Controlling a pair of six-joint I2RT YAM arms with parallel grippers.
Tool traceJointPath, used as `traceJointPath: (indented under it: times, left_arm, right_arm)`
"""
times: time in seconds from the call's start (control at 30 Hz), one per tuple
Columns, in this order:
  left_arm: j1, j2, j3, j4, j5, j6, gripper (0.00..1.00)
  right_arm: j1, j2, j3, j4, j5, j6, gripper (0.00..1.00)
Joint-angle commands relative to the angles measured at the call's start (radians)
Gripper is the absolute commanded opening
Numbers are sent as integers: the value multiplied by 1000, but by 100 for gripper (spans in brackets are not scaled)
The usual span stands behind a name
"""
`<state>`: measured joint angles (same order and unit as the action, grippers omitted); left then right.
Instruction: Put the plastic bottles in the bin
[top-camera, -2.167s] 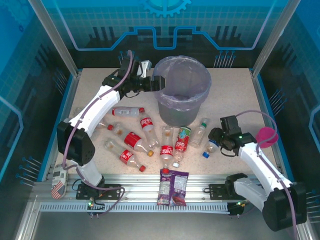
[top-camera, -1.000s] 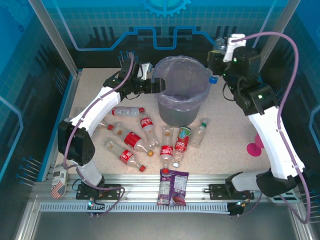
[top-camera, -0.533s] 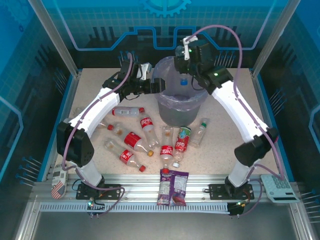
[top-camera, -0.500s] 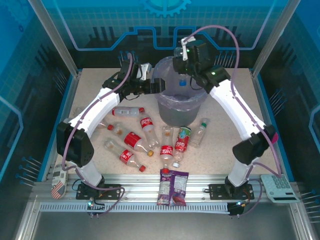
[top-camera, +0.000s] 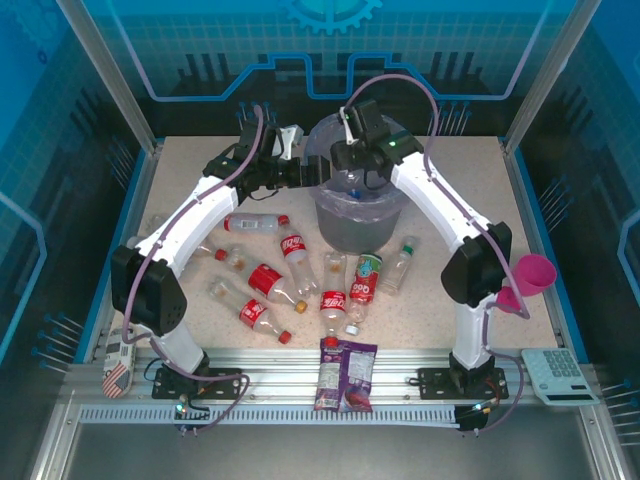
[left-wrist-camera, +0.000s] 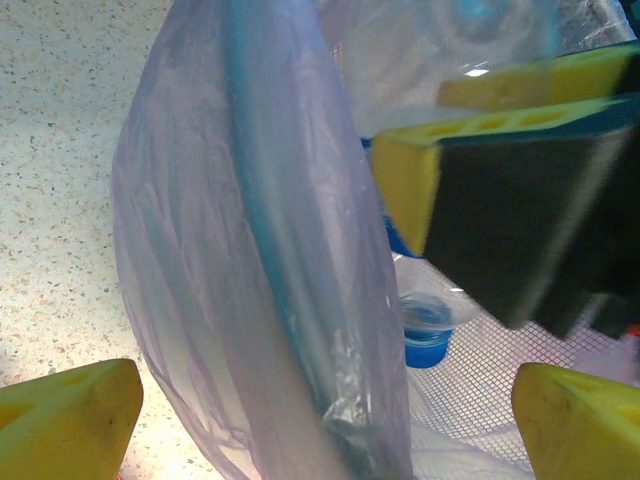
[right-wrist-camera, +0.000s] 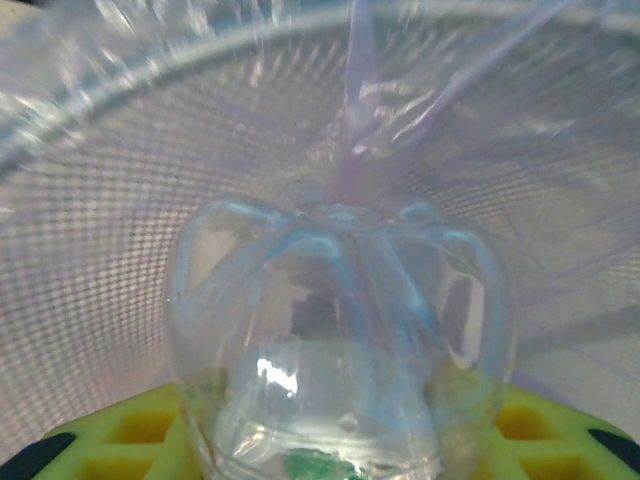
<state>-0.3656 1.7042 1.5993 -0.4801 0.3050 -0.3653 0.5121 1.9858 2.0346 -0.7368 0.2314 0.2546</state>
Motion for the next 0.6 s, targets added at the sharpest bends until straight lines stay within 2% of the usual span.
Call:
traceJointPath:
  times: [0.0,0.27,0.57]
  left_arm:
    - [4,-37,-21,16,19,3,96]
    - [4,-38,-22,17,17,4,96]
    - [4,-37,-24,15,14,8,96]
  right_arm:
    - [-11,37,-23,-26,-31,13,45]
    - [-30,73,-123,38,-57,31,45]
    - [-43,81,-192,83,-75,25,66]
